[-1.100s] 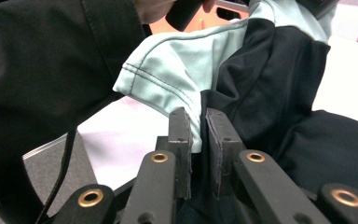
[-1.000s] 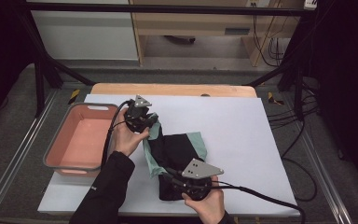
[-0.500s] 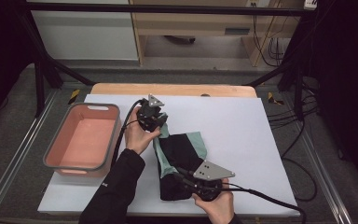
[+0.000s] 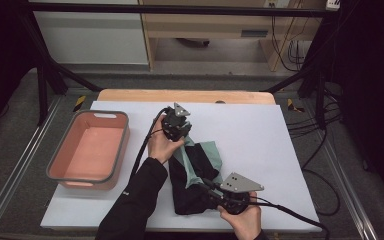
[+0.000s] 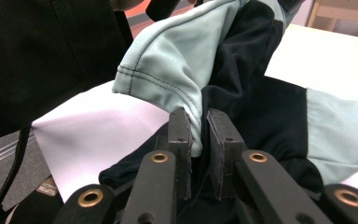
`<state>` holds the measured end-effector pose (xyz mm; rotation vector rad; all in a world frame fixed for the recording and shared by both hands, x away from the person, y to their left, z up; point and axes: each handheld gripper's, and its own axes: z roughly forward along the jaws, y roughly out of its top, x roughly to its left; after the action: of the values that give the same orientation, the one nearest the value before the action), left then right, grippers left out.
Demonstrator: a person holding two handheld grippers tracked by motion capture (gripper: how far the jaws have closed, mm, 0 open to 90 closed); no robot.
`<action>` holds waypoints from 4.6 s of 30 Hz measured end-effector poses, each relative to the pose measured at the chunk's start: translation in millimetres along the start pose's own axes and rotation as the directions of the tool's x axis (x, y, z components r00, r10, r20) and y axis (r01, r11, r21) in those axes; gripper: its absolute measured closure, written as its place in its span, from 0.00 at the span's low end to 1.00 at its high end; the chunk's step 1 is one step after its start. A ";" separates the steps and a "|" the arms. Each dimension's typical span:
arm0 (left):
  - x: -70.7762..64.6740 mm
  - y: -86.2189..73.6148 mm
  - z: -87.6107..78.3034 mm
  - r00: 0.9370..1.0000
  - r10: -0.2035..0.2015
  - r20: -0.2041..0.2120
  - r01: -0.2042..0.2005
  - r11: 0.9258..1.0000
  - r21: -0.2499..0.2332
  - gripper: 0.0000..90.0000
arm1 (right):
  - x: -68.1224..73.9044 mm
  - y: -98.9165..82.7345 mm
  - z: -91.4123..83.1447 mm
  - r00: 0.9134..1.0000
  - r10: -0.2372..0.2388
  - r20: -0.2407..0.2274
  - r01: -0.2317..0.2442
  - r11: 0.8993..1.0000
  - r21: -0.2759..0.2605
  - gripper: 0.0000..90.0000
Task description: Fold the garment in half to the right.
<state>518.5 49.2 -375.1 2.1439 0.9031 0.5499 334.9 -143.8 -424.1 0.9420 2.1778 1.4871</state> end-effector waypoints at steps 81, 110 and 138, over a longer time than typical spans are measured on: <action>16.8 -155.1 -49.8 0.971 -0.215 0.107 0.223 0.972 -0.070 0.06 | -91.6 36.5 64.9 0.992 0.124 -0.004 -0.123 0.987 0.106 0.98; 14.8 -155.1 -50.8 0.976 -0.198 0.096 0.204 0.977 -0.060 0.05 | -121.7 -18.1 52.9 0.965 0.146 0.219 -0.189 0.964 0.188 0.98; 12.2 -155.2 -49.5 0.977 -0.188 0.098 0.194 0.980 -0.049 0.05 | -126.2 -27.4 38.7 0.960 0.163 0.226 -0.211 0.955 0.206 0.82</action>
<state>429.4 156.2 -460.6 1.9864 1.0157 0.3726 440.5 -210.0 -475.3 1.3514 2.1865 1.1673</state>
